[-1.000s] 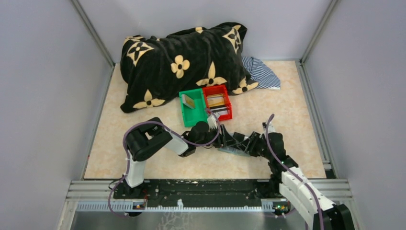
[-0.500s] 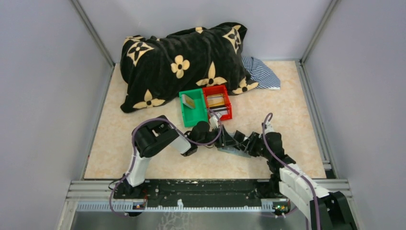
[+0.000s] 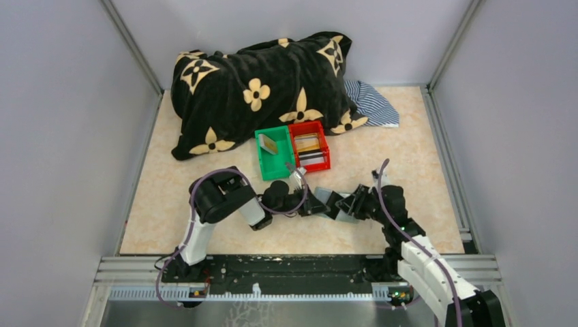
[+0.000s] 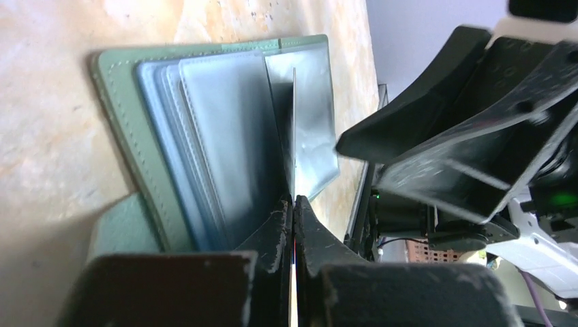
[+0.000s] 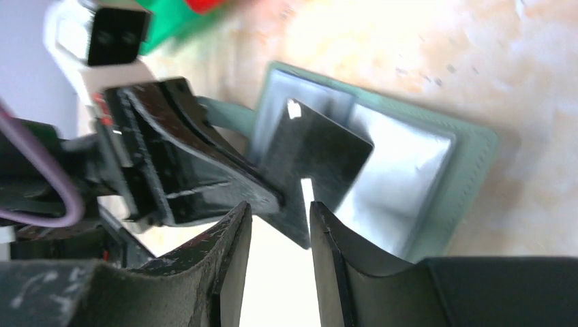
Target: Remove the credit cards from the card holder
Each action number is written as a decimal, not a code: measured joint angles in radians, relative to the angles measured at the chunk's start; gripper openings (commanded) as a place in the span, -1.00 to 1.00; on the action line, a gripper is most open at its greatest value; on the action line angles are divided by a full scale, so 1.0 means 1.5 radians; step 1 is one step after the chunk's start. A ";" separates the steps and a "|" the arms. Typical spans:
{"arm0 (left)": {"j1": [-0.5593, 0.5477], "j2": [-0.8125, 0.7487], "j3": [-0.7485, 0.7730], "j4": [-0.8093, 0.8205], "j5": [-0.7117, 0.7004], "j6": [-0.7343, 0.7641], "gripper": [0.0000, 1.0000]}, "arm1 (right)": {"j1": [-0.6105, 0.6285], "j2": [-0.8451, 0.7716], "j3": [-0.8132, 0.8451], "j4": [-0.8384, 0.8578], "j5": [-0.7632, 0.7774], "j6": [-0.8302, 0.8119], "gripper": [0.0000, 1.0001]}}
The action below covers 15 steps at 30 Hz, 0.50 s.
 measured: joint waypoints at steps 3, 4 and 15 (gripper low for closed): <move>0.005 0.005 -0.029 0.063 0.003 -0.010 -1.00 | 0.000 -0.012 0.033 -0.002 -0.020 -0.003 -0.25; 0.007 0.011 -0.036 0.097 0.003 -0.013 -1.00 | 0.000 -0.012 0.043 -0.001 -0.027 -0.003 -0.24; 0.015 0.009 -0.062 0.206 0.029 -0.023 -1.00 | 0.000 -0.013 0.126 -0.018 -0.067 -0.026 -0.01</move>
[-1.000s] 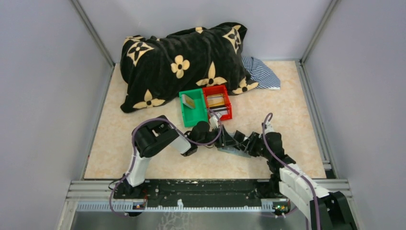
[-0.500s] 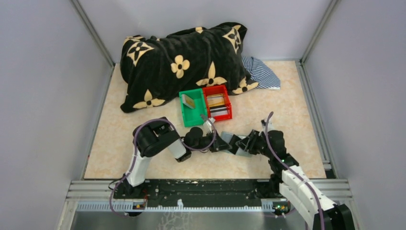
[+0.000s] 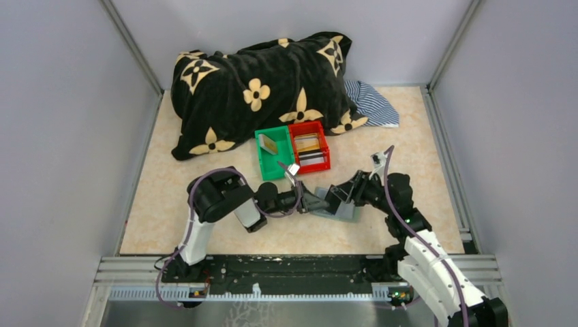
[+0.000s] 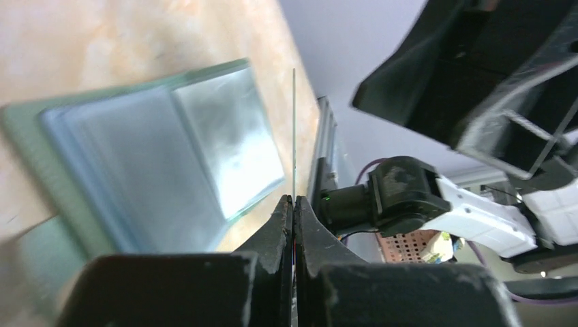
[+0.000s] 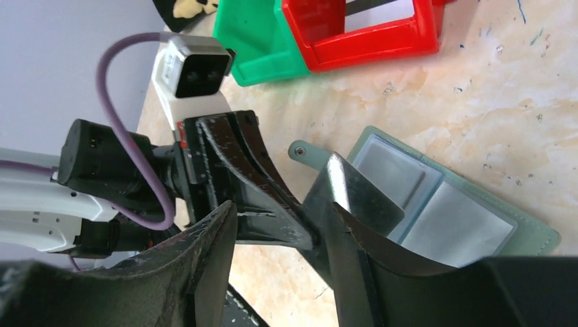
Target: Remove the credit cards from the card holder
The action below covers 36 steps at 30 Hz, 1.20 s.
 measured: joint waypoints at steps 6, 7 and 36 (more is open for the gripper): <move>0.000 -0.060 0.015 0.013 0.000 0.003 -1.00 | 0.000 -0.031 0.027 -0.027 0.005 -0.006 -0.13; 0.000 -0.066 0.015 0.013 -0.002 0.003 -1.00 | 0.000 -0.040 0.032 -0.035 0.009 -0.007 -0.14; 0.004 -0.087 0.070 0.013 -0.040 -0.018 -1.00 | 0.000 -0.151 0.115 -0.183 0.136 -0.034 -0.05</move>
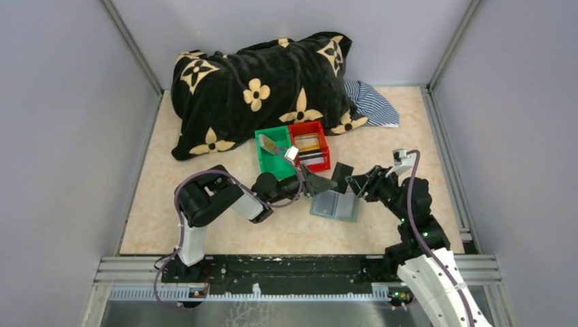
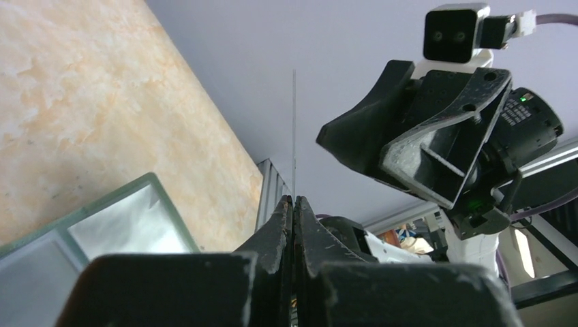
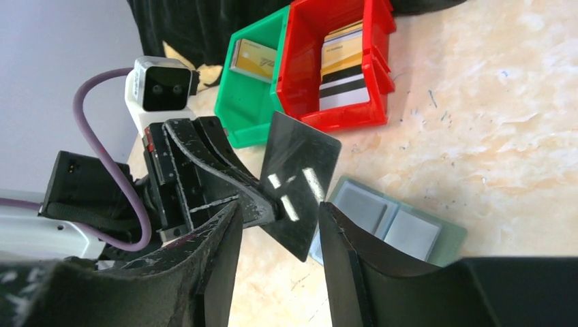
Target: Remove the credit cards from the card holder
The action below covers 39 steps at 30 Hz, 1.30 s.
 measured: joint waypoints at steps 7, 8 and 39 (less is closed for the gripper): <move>0.002 0.000 0.025 0.001 0.010 -0.019 -1.00 | 0.000 0.002 0.003 -0.011 0.016 -0.002 -0.02; 0.002 0.000 0.025 0.001 0.011 -0.021 -1.00 | 0.000 0.004 0.003 -0.010 0.015 -0.002 -0.02; 0.001 -0.018 0.059 0.003 0.049 -0.077 -1.00 | 0.000 0.018 -0.024 0.091 -0.057 0.011 -0.54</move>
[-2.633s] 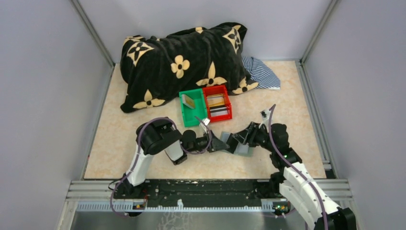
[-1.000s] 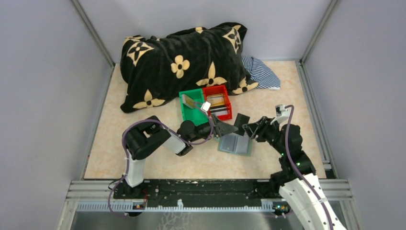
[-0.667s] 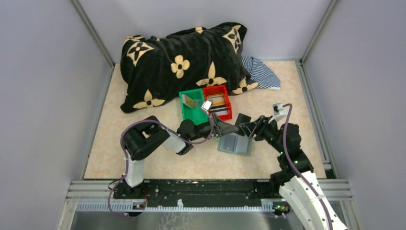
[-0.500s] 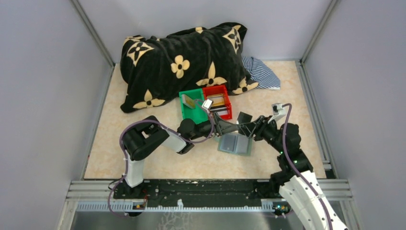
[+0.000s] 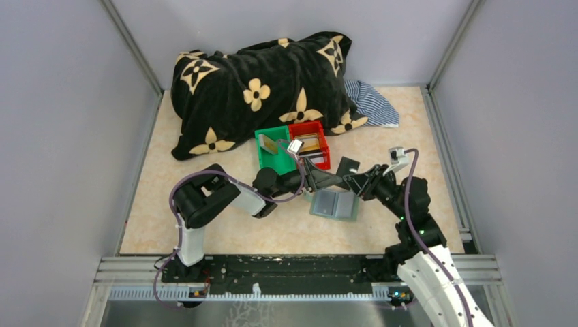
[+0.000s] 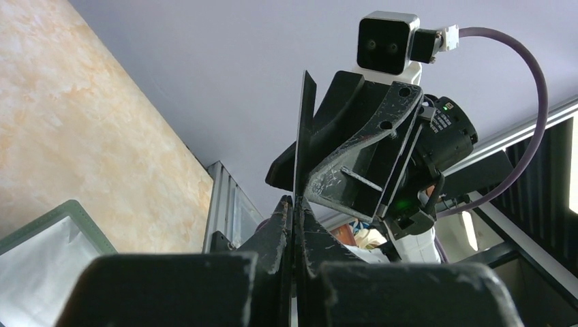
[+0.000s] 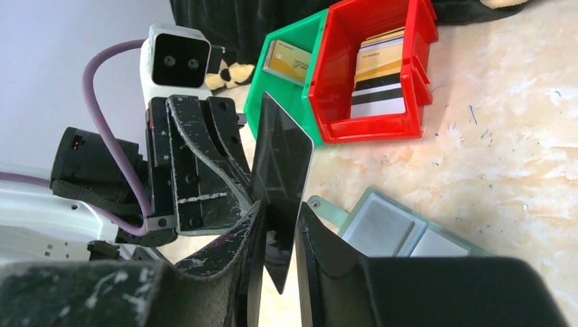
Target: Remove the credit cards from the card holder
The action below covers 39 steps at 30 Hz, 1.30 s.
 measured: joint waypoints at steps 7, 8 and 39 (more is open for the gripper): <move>0.000 0.000 -0.002 -0.001 -0.004 -0.002 -0.97 | 0.000 -0.006 0.001 0.000 0.002 0.003 -1.00; 0.000 0.000 -0.002 0.000 -0.004 -0.002 -0.80 | 0.000 -0.007 0.001 0.001 0.002 0.003 -1.00; 0.166 -0.197 -0.122 0.001 0.084 0.064 0.20 | 0.001 0.216 0.046 0.172 -0.179 0.029 -1.00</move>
